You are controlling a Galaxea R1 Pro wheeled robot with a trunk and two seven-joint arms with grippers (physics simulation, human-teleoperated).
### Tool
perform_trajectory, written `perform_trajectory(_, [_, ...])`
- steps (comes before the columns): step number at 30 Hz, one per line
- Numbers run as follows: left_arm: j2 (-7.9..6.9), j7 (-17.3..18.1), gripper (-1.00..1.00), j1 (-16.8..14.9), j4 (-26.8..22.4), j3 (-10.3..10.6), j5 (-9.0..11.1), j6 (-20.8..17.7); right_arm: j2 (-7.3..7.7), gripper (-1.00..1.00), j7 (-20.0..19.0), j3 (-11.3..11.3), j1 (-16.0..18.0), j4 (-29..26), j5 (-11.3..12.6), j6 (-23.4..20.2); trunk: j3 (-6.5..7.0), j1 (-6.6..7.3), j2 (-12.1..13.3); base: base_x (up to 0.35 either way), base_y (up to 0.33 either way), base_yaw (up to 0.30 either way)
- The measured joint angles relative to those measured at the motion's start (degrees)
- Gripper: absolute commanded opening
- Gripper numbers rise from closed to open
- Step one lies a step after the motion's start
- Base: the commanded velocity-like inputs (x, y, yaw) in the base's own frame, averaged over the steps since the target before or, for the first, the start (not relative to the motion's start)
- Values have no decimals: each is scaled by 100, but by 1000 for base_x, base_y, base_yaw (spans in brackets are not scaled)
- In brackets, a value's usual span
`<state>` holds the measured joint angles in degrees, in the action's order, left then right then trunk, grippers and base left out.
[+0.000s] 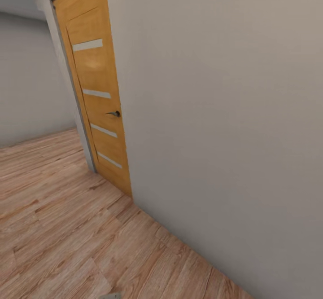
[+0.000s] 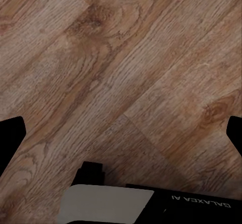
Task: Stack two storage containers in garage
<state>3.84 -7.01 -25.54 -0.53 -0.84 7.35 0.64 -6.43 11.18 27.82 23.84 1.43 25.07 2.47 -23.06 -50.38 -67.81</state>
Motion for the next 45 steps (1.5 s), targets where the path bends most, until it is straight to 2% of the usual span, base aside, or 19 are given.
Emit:
perform_trajectory(8, [-13,0,100,0,-1,0,6,0,4,100,8,-7,0,0,14,0,0,0,0,1,0,121])
perform_trajectory(45, [-2,0,100,0,-1,0,0,5,5,100,8,-6,0,-1,4,0,-2,0,0,0,0,252])
